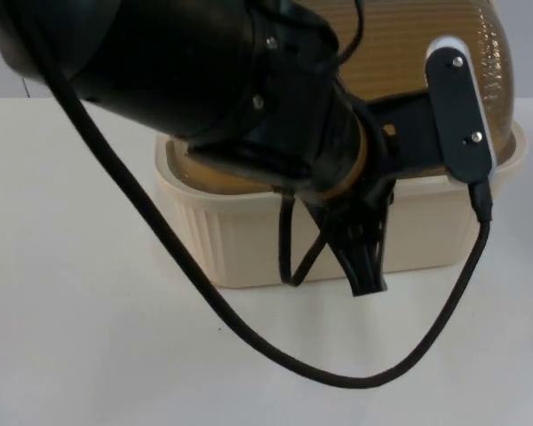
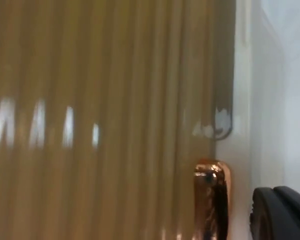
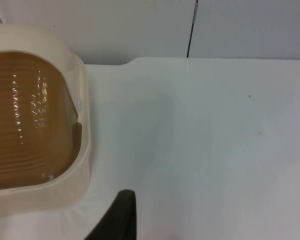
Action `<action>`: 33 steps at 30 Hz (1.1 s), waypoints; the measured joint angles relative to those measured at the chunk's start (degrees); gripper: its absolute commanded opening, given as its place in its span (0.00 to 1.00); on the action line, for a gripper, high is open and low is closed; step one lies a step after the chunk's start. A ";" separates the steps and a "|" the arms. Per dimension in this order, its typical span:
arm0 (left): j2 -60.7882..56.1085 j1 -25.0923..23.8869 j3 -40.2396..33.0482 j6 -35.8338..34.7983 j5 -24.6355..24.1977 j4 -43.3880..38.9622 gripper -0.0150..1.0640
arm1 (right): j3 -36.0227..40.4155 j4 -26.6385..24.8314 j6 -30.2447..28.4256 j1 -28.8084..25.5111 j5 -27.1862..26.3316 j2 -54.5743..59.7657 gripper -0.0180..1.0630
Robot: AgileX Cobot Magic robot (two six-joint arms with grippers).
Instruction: Open the box lid with the left hand, place the block into the box with the right hand, then close the box lid with the left hand.
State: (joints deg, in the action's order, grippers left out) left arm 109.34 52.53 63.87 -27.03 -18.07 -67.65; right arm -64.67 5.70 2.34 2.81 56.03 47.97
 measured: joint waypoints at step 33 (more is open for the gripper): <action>0.35 -2.76 2.62 14.15 1.14 12.79 0.01 | 0.00 0.00 0.00 0.00 0.10 0.00 0.96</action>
State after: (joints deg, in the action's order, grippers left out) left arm 109.70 49.77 66.49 -12.88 -16.93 -54.85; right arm -64.67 5.70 2.34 2.81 56.13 47.97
